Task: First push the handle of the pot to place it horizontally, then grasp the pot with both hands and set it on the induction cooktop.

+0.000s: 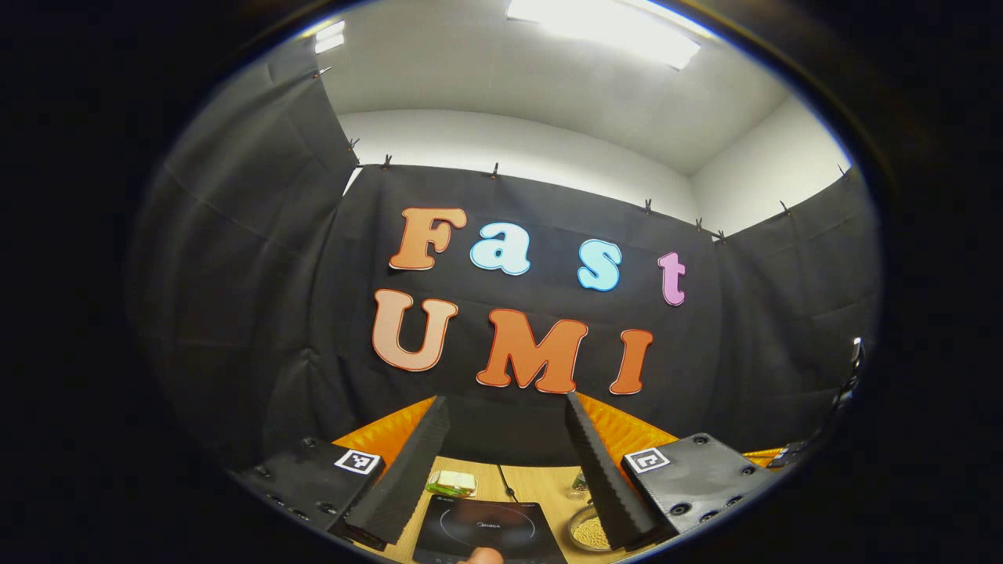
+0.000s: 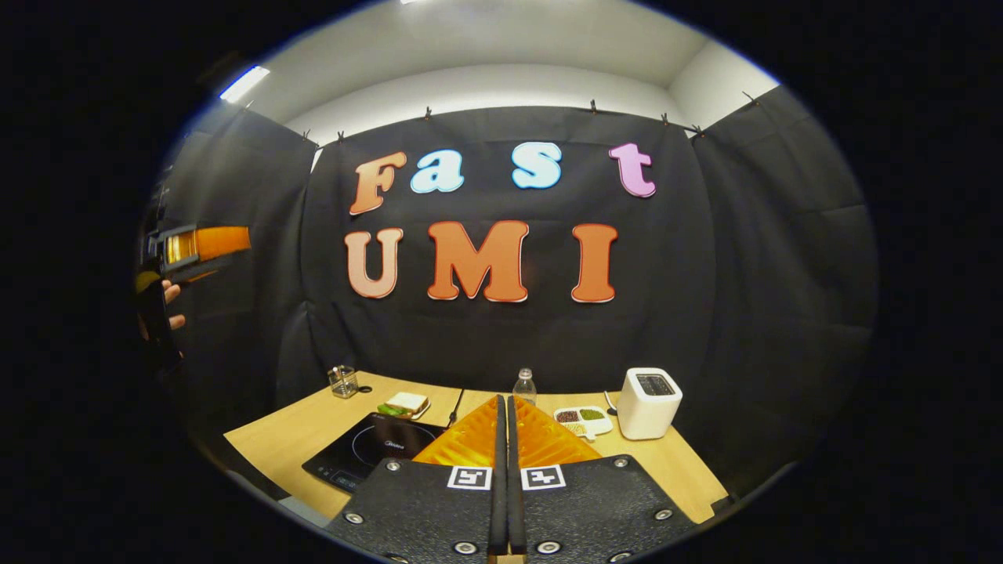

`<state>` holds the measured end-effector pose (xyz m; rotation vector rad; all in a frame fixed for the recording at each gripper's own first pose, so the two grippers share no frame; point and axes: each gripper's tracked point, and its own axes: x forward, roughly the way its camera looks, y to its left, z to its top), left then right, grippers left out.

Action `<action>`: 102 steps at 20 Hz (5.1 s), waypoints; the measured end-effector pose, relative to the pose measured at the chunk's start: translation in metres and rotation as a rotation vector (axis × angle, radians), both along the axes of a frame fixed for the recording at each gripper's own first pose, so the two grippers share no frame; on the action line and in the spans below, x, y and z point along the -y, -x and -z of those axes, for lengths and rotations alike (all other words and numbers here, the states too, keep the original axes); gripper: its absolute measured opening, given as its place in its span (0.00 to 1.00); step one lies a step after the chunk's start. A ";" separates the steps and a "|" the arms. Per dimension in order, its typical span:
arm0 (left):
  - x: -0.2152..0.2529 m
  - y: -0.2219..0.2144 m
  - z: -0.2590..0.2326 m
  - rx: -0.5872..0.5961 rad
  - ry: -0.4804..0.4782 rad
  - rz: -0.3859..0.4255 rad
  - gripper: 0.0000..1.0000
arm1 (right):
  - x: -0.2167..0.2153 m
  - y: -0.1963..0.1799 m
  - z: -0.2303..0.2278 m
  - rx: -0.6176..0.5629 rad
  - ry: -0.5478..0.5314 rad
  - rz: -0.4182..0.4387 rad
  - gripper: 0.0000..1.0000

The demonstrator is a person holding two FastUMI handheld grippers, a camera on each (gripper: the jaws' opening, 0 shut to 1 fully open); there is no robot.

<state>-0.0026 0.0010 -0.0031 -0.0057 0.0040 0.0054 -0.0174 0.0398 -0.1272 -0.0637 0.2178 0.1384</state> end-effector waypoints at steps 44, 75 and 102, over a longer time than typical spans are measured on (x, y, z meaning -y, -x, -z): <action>-0.008 -0.002 0.006 -0.015 -0.046 -0.022 0.96 | 0.023 0.060 0.286 -0.641 0.015 0.031 0.00; -0.006 -0.028 0.015 -0.033 -0.063 -0.040 0.96 | 0.144 0.011 0.303 -0.677 -0.065 0.321 0.00; -0.029 -0.068 0.070 -0.135 -0.057 -0.084 0.98 | 0.221 -0.115 0.327 -0.688 -0.140 0.513 0.00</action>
